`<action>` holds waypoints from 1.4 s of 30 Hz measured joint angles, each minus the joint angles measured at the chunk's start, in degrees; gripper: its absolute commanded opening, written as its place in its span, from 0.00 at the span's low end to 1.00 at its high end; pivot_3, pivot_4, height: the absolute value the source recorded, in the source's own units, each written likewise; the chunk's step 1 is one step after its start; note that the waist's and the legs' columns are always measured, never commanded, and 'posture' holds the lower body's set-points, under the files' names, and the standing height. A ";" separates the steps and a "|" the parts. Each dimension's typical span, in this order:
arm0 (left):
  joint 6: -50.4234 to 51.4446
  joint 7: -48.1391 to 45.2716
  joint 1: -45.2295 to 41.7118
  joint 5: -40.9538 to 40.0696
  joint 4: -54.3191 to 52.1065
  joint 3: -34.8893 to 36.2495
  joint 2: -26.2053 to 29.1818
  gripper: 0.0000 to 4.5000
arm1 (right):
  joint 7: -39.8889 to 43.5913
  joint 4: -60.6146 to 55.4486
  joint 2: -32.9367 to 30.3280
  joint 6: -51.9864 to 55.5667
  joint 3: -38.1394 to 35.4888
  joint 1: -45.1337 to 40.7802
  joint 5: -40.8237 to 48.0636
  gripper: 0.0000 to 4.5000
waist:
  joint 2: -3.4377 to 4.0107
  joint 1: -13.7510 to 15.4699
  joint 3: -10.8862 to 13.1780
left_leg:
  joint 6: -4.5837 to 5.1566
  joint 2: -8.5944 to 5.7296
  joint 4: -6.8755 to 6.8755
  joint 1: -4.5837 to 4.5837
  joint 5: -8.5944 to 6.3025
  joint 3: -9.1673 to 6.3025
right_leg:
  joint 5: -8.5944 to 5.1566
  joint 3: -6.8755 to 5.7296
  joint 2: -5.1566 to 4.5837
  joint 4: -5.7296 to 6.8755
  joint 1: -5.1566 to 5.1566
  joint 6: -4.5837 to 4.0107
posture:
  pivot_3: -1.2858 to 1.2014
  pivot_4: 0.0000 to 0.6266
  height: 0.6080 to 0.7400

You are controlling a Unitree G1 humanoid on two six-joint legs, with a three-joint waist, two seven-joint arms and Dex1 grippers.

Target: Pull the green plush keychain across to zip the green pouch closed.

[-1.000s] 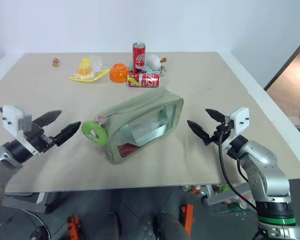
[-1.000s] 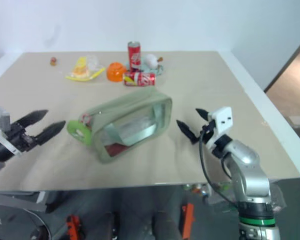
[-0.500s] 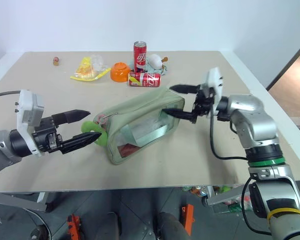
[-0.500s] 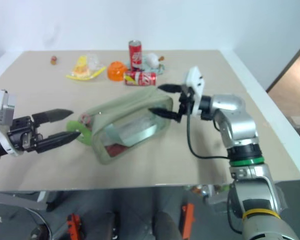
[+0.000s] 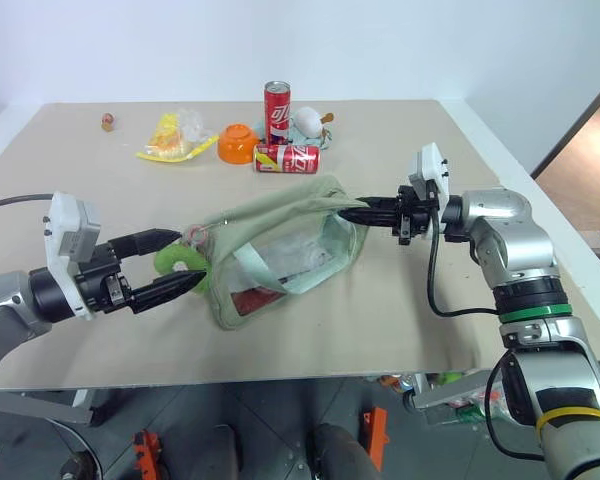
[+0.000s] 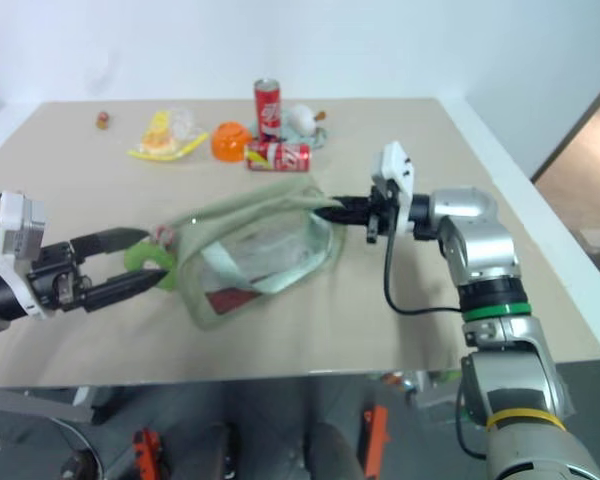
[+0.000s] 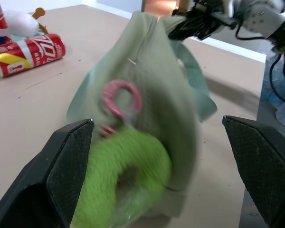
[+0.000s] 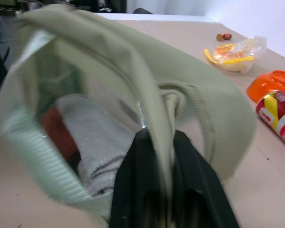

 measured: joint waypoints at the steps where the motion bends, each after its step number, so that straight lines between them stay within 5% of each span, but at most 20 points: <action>1: -0.06 -0.08 0.05 0.33 0.02 -0.02 -0.16 1.00 | 0.00 -2.29 -0.93 1.22 -0.40 0.94 0.42 0.02 | 0.00 0.00 0.00 | 0.00 0.00 0.00 0.00 0.00 0.00 | 0.00 0.00 0.00 0.00 0.00 0.00 | 0.52 0.24 1.00; 8: -0.97 -0.64 0.14 2.75 2.41 -0.07 -0.45 1.00 | -0.82 -15.06 -6.77 9.59 -3.51 8.61 4.35 0.02 | 0.01 0.13 0.00 | -0.01 -0.01 0.01 -0.01 -0.01 -0.04 | -0.06 -0.04 -0.02 0.00 0.02 0.07 | 0.52 0.24 1.00; 17: -2.68 -0.66 -2.11 5.93 4.85 -2.88 -2.68 1.00 | -11.58 -29.54 -9.34 21.26 -9.32 18.11 8.78 0.02 | 0.00 0.11 0.00 | -0.01 -0.01 0.07 0.02 0.00 -0.04 | -0.07 -0.02 -0.01 0.00 0.05 0.22 | 0.52 0.24 1.00; 36: -18.60 -7.41 -15.47 21.24 27.47 -13.49 -12.41 1.00 | -17.97 -34.13 -8.06 22.16 -9.78 21.90 10.44 0.02 | -0.02 0.00 -0.02 | 0.01 0.02 0.12 0.05 0.03 -0.06 | 0.01 0.03 0.12 0.02 0.08 0.34 | 0.52 0.24 1.00; 42: -20.60 -13.30 -22.61 22.66 34.91 -15.64 -13.77 0.60 | -17.94 -34.19 -8.19 21.87 -9.87 22.20 10.52 0.00 | -0.02 -0.08 -0.02 | 0.02 0.02 0.10 0.02 0.03 -0.06 | 0.02 0.05 0.15 0.02 0.06 0.32 | 0.52 0.24 1.00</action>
